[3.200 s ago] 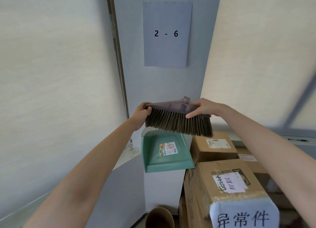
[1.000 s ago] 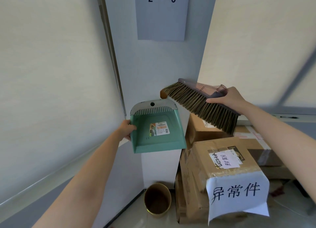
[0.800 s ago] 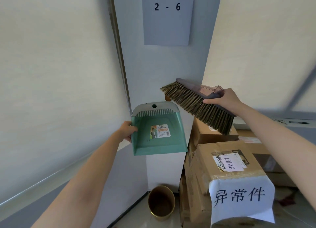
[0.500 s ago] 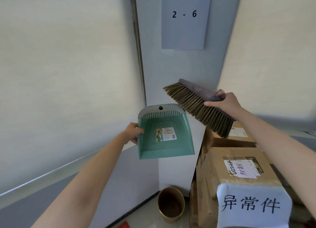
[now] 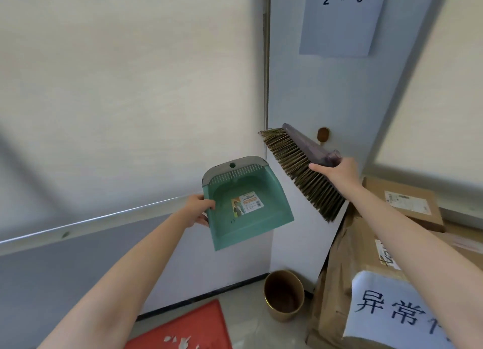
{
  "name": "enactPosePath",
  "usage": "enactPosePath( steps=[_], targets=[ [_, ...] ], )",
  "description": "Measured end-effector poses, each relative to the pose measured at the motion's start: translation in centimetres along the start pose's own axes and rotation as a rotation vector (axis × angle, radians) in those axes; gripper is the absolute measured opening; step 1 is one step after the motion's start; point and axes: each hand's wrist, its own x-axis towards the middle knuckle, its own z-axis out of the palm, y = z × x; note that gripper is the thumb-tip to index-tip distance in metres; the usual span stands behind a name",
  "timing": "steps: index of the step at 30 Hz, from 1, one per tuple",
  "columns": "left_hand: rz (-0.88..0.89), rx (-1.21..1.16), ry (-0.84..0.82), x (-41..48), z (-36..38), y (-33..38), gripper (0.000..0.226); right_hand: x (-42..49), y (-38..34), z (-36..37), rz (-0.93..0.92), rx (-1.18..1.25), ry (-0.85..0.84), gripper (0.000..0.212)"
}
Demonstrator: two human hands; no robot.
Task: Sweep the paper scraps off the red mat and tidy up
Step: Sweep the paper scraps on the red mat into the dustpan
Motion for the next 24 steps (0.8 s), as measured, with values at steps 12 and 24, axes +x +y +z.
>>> enactPosePath(
  steps=[12, 24],
  targets=[
    [-0.017, -0.191, 0.087, -4.1, -4.0, -6.3, 0.02, -3.8, -3.2, 5.8, -0.028, -0.094, -0.06, 0.057],
    [0.019, -0.252, 0.115, -10.6, -15.4, -12.1, 0.031, -13.3, -8.5, 13.0, -0.059, -0.065, -0.068, 0.067]
  ],
)
